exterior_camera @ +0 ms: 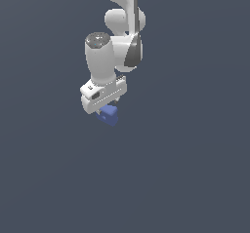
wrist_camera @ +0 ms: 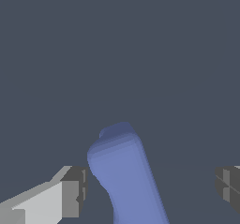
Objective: Pick up the object and move it to a goal position.
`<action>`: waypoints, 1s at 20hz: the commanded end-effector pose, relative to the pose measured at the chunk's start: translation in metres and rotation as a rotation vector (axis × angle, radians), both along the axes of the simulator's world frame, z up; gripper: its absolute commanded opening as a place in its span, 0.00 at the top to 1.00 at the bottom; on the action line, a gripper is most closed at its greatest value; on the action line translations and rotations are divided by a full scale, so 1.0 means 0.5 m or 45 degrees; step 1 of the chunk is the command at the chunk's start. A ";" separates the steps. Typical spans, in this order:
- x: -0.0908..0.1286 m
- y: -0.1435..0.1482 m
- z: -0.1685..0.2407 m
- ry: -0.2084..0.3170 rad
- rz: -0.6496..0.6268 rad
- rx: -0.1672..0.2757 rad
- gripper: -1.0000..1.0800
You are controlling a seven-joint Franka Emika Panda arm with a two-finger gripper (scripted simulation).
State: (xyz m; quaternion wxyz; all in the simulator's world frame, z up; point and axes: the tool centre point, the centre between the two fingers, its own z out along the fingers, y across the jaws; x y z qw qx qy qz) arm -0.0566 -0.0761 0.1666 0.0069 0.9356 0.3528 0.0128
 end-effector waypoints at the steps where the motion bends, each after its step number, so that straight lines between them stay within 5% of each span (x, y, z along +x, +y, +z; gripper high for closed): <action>1: -0.013 -0.008 -0.007 0.006 0.073 -0.001 0.04; 20: -0.078 -0.044 -0.041 0.037 0.414 -0.001 0.04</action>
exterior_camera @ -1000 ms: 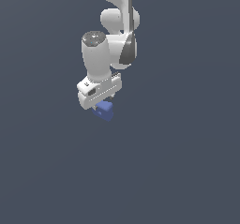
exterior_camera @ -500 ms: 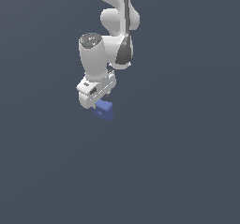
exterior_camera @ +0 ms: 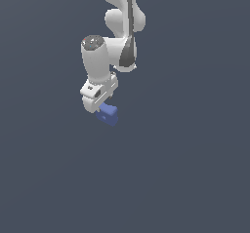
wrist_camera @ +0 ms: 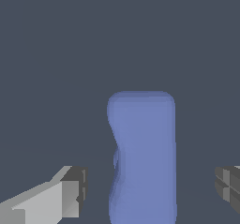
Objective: Pick up the object and move it to a goal position.
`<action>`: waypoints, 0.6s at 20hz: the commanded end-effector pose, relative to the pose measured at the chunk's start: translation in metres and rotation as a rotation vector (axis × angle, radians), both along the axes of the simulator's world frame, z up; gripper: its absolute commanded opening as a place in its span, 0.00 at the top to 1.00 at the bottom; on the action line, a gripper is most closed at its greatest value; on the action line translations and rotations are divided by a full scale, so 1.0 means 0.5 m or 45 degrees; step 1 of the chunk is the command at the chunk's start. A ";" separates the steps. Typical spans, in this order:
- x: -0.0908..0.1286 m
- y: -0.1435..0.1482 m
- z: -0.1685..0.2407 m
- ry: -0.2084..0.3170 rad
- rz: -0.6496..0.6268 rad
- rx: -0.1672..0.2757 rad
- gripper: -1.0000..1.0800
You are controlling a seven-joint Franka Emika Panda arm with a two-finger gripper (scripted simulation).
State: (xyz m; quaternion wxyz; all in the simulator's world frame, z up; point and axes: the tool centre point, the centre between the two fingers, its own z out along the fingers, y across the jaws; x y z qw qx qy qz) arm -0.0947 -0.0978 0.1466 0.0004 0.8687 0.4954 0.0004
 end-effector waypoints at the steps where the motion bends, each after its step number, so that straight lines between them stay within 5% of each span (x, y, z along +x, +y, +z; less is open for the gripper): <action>1: -0.003 -0.001 -0.001 0.001 0.016 0.000 0.04; 12: -0.004 -0.001 -0.042 0.001 0.016 0.001 0.04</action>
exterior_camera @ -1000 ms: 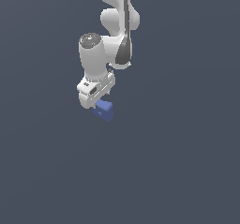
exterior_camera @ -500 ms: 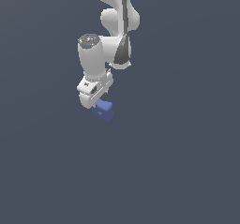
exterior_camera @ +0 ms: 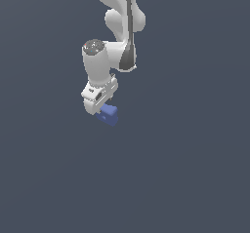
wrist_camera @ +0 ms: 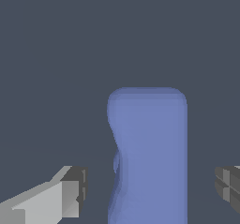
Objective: Pick up the object and move it to a goal position.
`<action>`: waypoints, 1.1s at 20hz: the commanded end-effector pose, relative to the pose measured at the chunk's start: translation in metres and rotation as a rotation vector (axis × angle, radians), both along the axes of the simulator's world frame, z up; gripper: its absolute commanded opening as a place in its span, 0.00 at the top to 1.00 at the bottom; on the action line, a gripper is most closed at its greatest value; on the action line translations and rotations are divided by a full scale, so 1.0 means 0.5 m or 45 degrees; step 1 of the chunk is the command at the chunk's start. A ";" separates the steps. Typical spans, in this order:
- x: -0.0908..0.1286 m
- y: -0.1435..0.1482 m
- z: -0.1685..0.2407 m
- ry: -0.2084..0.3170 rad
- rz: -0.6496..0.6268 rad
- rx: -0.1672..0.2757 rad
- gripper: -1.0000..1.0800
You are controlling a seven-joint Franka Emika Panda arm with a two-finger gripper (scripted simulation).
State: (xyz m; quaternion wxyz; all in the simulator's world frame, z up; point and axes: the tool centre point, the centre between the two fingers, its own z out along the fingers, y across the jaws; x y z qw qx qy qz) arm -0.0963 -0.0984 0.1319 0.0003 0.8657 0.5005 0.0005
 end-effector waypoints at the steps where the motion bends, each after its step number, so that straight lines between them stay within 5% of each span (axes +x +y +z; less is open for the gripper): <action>1: -0.002 0.000 -0.024 0.001 0.001 0.000 0.04; 10: -0.001 0.000 -0.072 0.001 0.003 0.000 0.04; 11: -0.001 0.000 -0.072 0.001 0.003 0.000 1.00; 22: 0.000 -0.001 -0.070 -0.001 0.003 0.000 1.00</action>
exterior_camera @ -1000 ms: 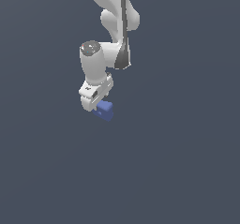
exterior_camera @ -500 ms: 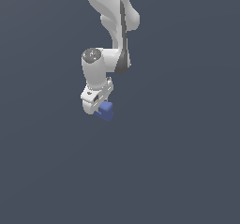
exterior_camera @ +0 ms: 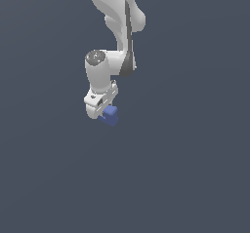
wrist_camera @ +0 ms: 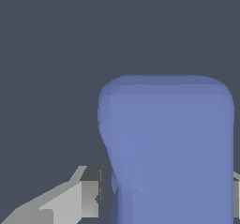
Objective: Pick up the object and move it to a goal position.
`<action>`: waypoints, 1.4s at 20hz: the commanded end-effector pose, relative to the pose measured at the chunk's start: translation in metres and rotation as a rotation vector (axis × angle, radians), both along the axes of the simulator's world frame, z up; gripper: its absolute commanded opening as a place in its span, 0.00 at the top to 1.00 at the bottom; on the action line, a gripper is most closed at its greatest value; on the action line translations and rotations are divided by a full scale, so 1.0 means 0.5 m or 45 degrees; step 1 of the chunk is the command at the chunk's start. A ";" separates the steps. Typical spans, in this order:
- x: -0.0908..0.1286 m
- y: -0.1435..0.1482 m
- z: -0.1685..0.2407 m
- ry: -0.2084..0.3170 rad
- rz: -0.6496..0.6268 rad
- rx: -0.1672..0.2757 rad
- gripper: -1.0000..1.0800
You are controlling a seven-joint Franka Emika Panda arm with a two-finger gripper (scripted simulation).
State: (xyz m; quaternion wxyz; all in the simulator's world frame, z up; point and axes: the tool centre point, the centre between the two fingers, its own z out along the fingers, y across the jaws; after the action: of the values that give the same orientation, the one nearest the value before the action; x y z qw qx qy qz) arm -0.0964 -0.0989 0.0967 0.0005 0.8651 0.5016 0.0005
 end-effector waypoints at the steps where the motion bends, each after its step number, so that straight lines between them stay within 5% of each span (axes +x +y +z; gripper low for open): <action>1: 0.001 0.000 0.001 0.000 0.000 0.000 1.00; 12: 0.053 -0.021 0.063 0.000 0.000 0.000 1.00; 28: 0.212 -0.082 0.244 0.001 0.000 0.001 1.00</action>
State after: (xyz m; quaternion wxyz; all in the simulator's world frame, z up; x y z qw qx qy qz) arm 0.0023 -0.1371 0.2099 0.0000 0.8650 0.5017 0.0005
